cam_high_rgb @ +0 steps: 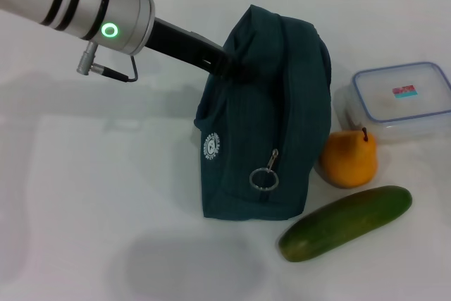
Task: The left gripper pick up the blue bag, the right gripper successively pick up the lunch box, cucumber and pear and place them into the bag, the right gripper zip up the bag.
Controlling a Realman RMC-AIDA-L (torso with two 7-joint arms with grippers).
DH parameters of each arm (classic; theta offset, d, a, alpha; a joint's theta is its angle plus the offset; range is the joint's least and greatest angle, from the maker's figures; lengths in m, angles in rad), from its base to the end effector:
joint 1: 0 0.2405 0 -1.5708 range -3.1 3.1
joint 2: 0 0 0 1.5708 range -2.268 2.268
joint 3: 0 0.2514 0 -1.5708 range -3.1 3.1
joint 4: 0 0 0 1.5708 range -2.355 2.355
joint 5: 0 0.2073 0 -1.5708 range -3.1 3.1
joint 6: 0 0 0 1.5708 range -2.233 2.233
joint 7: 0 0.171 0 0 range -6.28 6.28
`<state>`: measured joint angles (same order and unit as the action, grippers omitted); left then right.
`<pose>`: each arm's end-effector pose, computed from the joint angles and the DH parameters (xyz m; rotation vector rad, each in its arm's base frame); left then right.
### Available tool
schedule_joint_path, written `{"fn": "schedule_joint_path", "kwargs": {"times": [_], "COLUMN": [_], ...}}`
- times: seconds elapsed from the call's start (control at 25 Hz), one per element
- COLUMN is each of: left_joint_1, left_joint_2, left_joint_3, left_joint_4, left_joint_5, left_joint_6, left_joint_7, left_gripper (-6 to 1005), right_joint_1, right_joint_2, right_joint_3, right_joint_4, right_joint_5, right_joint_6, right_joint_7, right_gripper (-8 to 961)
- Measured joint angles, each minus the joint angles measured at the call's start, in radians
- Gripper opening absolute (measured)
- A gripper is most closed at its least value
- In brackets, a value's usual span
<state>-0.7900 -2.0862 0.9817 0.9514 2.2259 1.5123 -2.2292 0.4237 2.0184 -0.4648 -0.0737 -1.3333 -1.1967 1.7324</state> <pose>-0.1442 0.3901 -0.0289 -2.8307 -1.0136 -0.2219 0.3508 0.3381 0.0000 -1.3193 1.7537 1.4064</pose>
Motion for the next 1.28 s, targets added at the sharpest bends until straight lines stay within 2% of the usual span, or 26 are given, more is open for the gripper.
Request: {"fn": "schedule_joint_path", "kwargs": {"times": [0.32, 0.76, 1.28], "left_joint_1": [0.003, 0.013, 0.014], "left_joint_2": [0.0, 0.001, 0.002], "left_joint_3": [-0.001, -0.006, -0.006], "left_joint_4": [-0.005, -0.011, -0.01], "left_joint_5": [-0.001, -0.014, -0.022], "left_joint_6": [0.0, 0.0, 0.0], "left_joint_7": [0.02, 0.032, 0.033], "left_gripper": [46, 46, 46], "right_joint_1": [0.049, 0.056, 0.059], "right_joint_2": [0.004, 0.007, 0.008], "right_joint_3": [0.0, -0.008, -0.012], "right_joint_4": [0.033, 0.035, 0.045], "right_joint_5": [0.004, 0.005, 0.001], "right_joint_6": [0.033, 0.024, 0.019], "right_joint_7": [0.0, 0.0, -0.001], "right_gripper": [605, 603, 521]}}
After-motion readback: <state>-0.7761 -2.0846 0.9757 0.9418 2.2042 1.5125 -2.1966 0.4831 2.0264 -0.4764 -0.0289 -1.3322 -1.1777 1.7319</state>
